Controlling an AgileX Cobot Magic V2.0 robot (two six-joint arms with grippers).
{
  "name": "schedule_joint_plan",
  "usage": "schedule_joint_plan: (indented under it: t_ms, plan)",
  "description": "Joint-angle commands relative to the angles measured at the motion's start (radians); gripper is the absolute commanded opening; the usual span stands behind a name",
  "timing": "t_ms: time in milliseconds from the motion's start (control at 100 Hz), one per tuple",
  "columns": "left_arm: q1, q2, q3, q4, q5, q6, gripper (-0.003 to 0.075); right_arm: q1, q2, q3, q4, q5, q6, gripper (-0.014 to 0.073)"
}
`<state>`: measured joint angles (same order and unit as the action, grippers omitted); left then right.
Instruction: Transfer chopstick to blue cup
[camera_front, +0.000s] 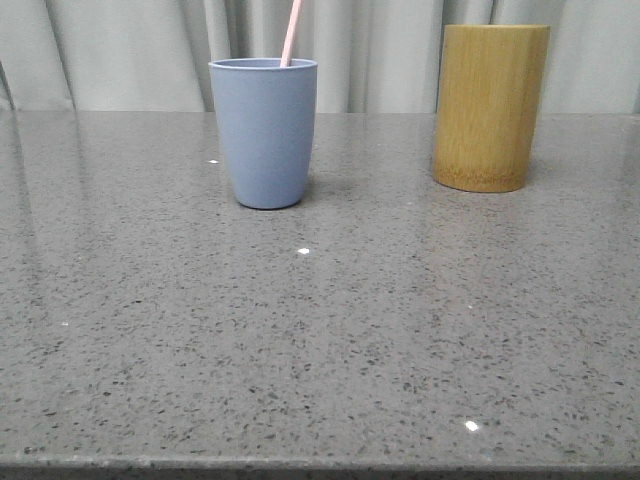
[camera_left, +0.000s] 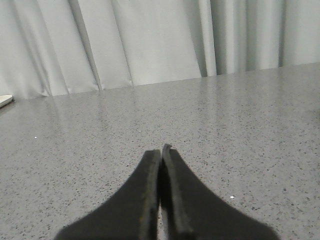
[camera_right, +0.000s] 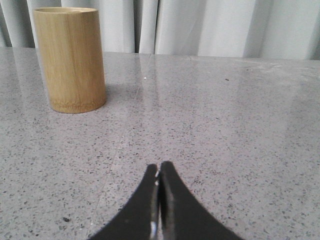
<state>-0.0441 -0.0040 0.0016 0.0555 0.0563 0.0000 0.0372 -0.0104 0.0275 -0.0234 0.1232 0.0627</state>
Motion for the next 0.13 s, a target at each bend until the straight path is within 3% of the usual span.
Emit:
schedule_joint_plan:
  t_ms: [0,120]
  plan:
    - [0.003,-0.034,0.010,-0.003,-0.075,0.000,-0.0019,-0.007,-0.021,0.000,0.001,-0.082,-0.012,-0.0067]
    - [0.003,-0.034,0.010,-0.003,-0.075,0.000,-0.0019,-0.007,-0.021,0.000,0.001,-0.082,-0.012,-0.0067]
